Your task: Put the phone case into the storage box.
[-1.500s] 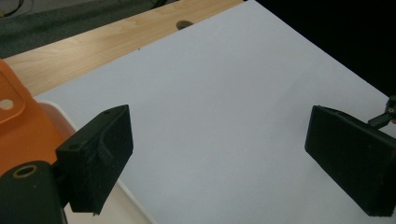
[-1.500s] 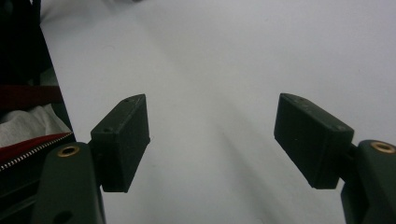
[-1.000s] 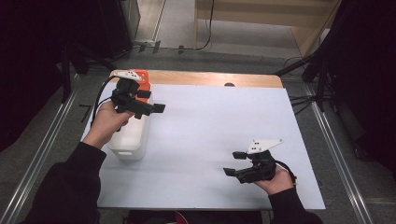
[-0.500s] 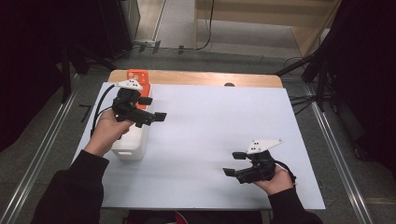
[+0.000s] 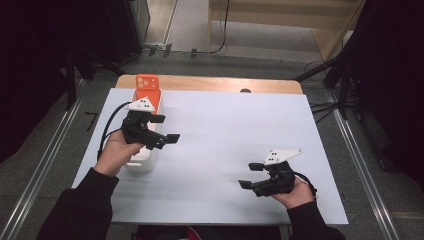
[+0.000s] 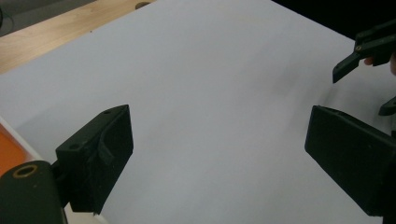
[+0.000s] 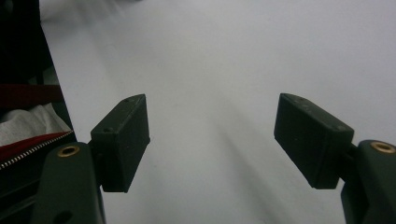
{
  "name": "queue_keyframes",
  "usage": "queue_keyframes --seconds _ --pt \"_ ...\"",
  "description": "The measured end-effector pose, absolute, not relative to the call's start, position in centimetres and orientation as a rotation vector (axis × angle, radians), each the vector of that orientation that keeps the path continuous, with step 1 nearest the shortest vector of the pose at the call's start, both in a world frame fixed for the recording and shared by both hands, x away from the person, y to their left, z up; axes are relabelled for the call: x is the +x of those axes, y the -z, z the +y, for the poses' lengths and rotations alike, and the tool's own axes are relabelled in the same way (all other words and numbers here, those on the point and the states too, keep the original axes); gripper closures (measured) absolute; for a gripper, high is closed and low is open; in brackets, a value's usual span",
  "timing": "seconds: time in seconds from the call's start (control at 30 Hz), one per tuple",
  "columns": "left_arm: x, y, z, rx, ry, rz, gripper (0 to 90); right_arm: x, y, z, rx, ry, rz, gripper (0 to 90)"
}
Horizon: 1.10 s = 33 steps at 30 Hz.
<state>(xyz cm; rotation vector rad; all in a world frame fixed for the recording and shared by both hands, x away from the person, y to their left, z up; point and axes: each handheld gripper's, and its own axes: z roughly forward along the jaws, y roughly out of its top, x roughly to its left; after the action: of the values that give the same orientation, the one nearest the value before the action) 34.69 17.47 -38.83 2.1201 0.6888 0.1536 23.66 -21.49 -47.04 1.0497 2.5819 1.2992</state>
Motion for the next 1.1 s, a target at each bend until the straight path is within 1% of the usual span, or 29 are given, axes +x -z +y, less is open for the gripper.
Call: queue_keyframes --seconds 0.63,1.1 --pt "31.9 40.5 18.3 2.116 -0.170 0.647 7.9 23.7 47.1 -21.4 1.055 -1.293 2.582 25.1" --pt "30.1 42.0 18.1 2.133 -0.159 0.592 7.9 23.7 47.1 -21.3 1.049 -1.291 2.585 25.2"
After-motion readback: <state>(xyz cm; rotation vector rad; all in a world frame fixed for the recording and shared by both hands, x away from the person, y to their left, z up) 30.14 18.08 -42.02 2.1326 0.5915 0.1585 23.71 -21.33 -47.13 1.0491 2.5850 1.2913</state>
